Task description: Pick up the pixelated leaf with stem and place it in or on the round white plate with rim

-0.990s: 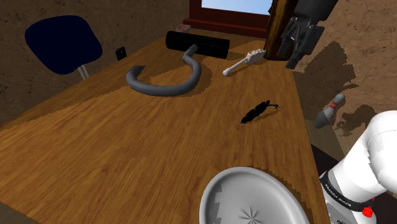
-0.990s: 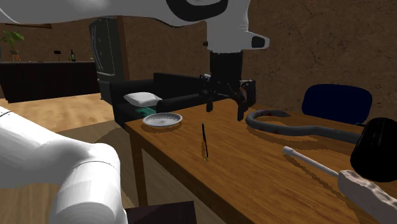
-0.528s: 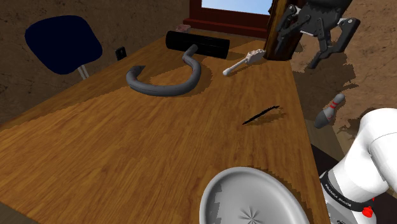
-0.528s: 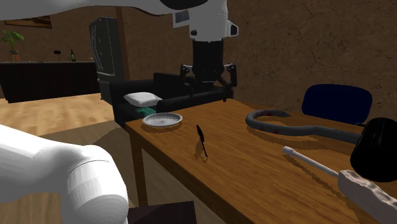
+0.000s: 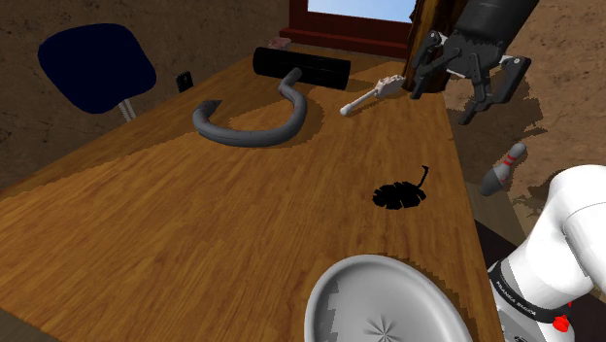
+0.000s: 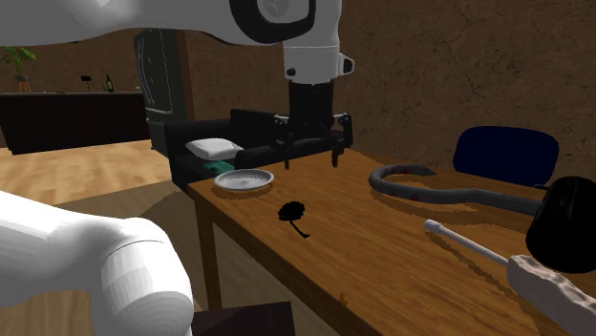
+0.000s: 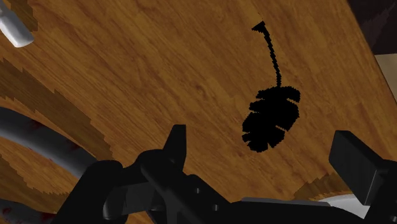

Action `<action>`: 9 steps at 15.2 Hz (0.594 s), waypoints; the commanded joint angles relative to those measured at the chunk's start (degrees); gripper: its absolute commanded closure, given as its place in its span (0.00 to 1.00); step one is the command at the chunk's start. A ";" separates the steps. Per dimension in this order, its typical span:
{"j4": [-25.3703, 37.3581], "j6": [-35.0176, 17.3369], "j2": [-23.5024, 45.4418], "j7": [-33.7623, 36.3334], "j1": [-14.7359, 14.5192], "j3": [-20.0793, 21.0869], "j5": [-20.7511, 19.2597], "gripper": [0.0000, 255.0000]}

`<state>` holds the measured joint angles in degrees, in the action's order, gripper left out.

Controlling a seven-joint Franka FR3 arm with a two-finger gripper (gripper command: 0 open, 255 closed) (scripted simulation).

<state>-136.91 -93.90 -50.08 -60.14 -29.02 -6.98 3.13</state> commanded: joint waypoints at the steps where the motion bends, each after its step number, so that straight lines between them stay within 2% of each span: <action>1: -0.17 -0.16 -0.02 -0.02 0.00 0.00 0.00 0.00; 5: -0.16 -0.15 -0.02 -0.02 0.00 0.00 0.00 0.00; 6: -0.16 -0.15 -0.02 -0.02 0.00 0.00 0.00 1.00; 9: -0.16 -0.15 -0.02 -0.02 0.00 0.00 0.00 1.00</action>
<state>-137.07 -94.05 -50.10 -60.16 -29.02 -6.99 3.12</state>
